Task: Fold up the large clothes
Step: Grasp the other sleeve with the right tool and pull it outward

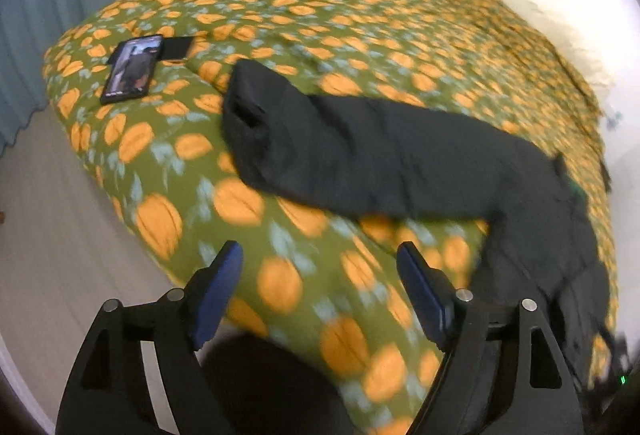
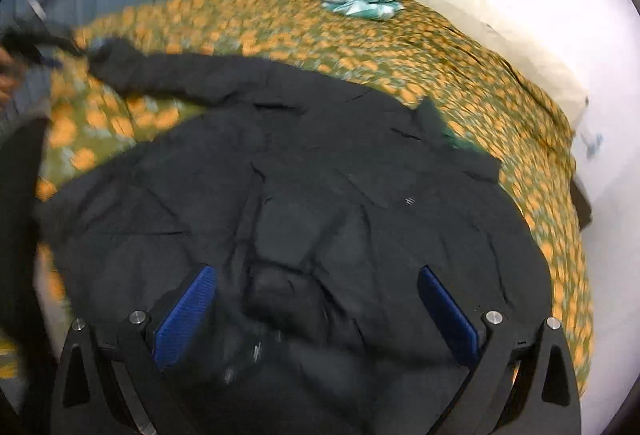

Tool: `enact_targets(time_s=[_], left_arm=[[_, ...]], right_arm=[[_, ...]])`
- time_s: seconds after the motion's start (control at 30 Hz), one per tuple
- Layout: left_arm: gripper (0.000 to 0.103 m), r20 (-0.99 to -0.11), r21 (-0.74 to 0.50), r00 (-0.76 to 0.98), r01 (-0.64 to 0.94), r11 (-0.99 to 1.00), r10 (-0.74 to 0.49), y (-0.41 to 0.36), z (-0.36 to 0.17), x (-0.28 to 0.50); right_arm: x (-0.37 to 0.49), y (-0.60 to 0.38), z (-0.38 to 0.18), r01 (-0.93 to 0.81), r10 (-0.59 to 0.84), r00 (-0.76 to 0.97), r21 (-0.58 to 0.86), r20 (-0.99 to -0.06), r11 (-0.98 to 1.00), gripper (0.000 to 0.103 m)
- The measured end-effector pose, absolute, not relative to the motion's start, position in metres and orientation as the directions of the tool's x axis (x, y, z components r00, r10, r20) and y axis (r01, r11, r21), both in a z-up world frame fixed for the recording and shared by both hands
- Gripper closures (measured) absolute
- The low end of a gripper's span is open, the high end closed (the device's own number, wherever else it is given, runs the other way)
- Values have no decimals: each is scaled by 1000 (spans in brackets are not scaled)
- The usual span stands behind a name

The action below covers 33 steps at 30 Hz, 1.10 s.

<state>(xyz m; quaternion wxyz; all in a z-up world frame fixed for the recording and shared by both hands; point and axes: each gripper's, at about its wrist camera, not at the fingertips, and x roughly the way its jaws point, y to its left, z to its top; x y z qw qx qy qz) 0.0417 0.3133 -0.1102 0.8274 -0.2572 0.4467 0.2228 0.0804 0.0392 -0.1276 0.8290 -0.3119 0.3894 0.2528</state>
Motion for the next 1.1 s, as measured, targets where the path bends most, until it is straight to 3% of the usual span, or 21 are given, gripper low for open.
enact_targets(time_s=[0.1, 0.17, 0.2, 0.23, 0.27, 0.3, 0.33, 0.57, 0.77, 0.93, 1.1], left_arm=[[19, -845, -231, 524, -532, 815, 103, 278, -103, 30], [18, -845, -242, 530, -496, 834, 70, 260, -104, 25], [18, -847, -247, 529, -482, 841, 54, 254, -106, 26], [18, -848, -252, 528, -468, 847, 39, 247, -108, 27], [18, -849, -254, 528, -454, 854, 28, 241, -109, 28], [18, -850, -253, 527, -442, 861, 21, 235, -110, 31], [18, -850, -250, 526, -430, 867, 16, 229, -111, 33], [18, -838, -255, 545, -352, 901, -24, 198, -101, 46], [18, -839, -246, 543, -313, 917, -40, 181, -98, 49], [18, -844, -241, 533, -279, 930, -59, 164, -100, 50], [18, -848, -218, 526, -243, 945, -61, 150, -98, 50]], right_arm=[[97, 48, -154, -638, 112, 562, -343, -820, 690, 0], [106, 37, -156, -606, 119, 527, -274, -841, 746, 2], [108, 30, -152, -591, 146, 510, -222, -848, 776, 10], [109, 26, -148, -585, 175, 496, -179, -850, 791, 39], [109, 20, -141, -572, 203, 492, -138, -847, 809, 58], [108, 17, -134, -552, 202, 509, -137, -837, 822, 84], [105, 10, -123, -523, 202, 538, -136, -819, 841, 87], [77, -74, -12, -349, 266, 717, -2, -645, 937, 91], [64, -183, 67, -128, 154, 843, 85, -515, 988, 92], [50, -257, 81, 44, 8, 870, 94, -493, 995, 92], [44, -343, 59, 227, -93, 844, 195, -528, 954, 92]])
